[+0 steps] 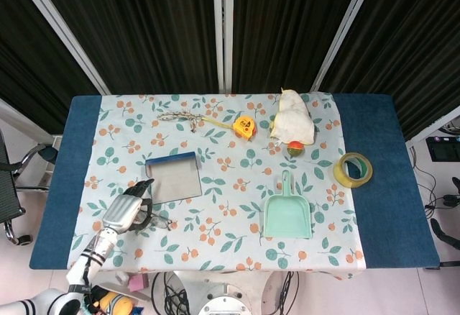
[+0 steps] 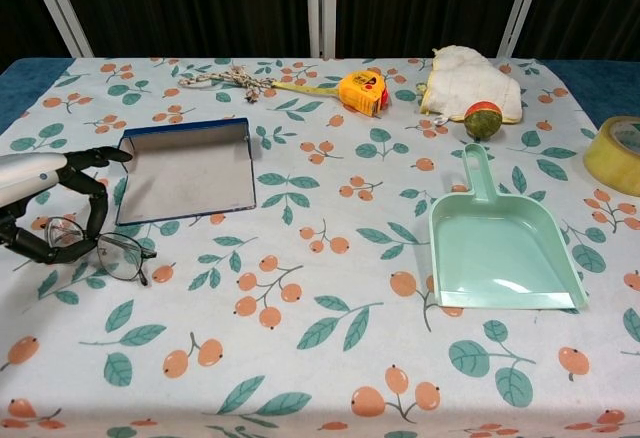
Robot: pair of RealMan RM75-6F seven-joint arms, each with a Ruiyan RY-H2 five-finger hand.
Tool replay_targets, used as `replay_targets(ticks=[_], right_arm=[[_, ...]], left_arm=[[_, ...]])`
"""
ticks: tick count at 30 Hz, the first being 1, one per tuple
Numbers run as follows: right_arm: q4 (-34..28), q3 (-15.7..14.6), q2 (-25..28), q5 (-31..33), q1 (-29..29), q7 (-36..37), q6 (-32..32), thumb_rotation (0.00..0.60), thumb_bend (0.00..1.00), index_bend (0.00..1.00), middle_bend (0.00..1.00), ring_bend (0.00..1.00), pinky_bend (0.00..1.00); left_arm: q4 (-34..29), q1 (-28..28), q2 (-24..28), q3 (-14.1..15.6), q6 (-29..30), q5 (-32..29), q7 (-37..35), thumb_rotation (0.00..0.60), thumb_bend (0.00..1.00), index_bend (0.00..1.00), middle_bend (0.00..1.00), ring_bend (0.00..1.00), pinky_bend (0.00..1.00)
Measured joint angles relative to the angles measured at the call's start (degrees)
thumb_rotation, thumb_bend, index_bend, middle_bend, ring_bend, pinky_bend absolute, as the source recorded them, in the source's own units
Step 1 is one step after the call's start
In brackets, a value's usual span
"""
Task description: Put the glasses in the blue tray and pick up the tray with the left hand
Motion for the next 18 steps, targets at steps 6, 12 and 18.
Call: replay_targets(ticks=[6,12,18], right_arm=[[0.19,0.28,-0.31,0.61,-0.13,-0.52,0.23,0.6,0.22,0.0,0.0,0.0,0.0],[-0.48,0.55,-0.74,1.1,-0.31,-0.14,0.4,0.6,0.22,0.0,0.0,0.0,0.0],[-0.16,1.13,-0.01,1.54,-1.18,2.63,1.62,0.6,0.22,0.0,0.0,0.0,0.0]], left_arm=[[-5.11,-2.81,1.8,-2.1,-2.9,-3.45,5.87,0.6,0.39,0.61,0.02,0.03,0.16],[-10.25,-7.05,0.86,-5.17,-3.67,-14.5,20.9,0.6,0.4,0.59,0.0,0.03,0.17],[-12.2,-13.07,-4.62,-9.56,1.75,-34.44,38.91,0.6,0.42,0.59,0.0,0.03,0.16]])
